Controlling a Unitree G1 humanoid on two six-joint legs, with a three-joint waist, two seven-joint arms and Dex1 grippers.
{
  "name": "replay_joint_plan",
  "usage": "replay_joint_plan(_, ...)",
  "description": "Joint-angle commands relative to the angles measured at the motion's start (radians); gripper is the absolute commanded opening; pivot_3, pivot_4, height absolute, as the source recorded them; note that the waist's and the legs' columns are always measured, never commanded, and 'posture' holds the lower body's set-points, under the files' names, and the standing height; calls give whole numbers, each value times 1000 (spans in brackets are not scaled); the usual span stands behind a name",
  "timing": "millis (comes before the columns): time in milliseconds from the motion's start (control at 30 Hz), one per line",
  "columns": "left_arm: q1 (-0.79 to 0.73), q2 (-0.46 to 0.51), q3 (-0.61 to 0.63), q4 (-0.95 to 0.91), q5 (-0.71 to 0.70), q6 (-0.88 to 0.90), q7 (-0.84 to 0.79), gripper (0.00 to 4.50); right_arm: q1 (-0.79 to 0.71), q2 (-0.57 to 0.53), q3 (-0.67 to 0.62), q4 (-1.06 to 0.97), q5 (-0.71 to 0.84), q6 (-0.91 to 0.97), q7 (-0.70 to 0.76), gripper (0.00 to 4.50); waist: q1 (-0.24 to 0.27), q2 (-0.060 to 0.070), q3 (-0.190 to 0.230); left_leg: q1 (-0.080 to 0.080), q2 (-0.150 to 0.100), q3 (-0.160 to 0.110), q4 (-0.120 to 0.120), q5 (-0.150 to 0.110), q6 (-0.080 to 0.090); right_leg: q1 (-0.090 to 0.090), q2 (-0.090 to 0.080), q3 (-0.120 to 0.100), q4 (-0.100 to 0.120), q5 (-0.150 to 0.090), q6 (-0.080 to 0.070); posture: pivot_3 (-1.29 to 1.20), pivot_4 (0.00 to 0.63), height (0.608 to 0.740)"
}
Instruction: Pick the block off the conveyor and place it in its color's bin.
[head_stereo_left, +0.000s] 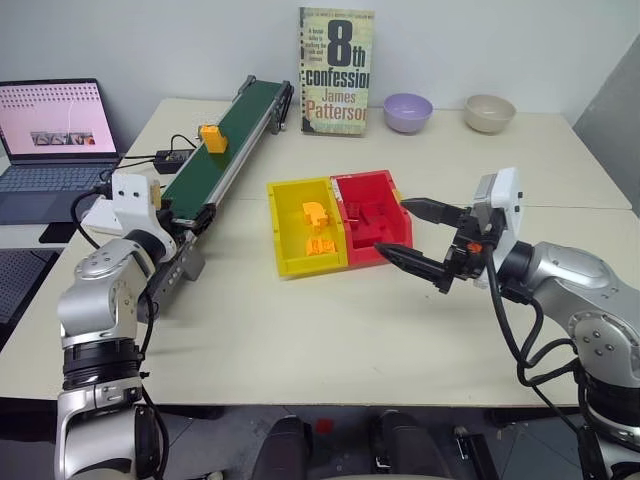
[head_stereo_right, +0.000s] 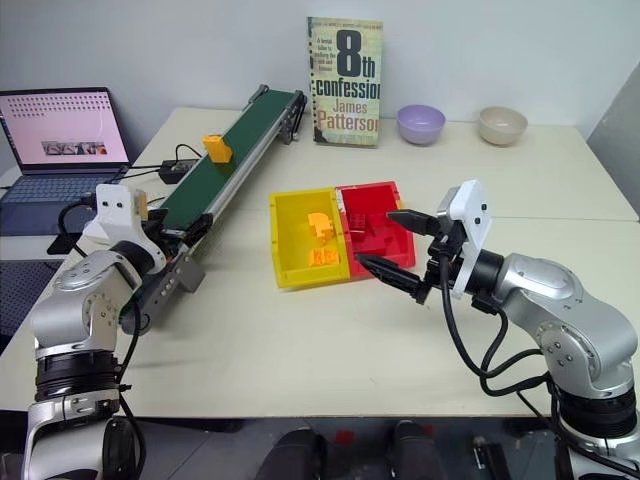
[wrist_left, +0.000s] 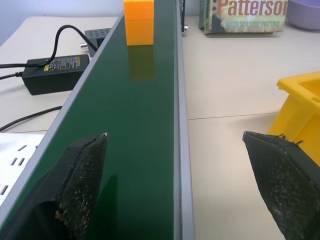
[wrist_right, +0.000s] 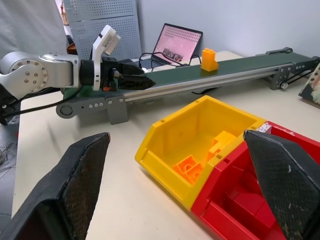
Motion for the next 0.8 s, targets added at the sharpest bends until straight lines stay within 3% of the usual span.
replay_joint_plan(33, -28, 11, 14, 5, 6, -32, 12, 4497, -23, -12, -13, -42, 35, -10, 11, 4500, 0, 0, 0, 0, 0, 0, 0, 0, 0, 0, 0, 0, 0, 0, 0, 0, 150, 740)
replay_joint_plan(800, -88, 11, 18, 98, 16, -101, 21, 4497, 5, -37, -24, -50, 72, -18, 12, 4500, 1, 0, 0, -1, 0, 0, 0, 0, 0, 0, -1, 0, -2, 0, 0, 0, 150, 740)
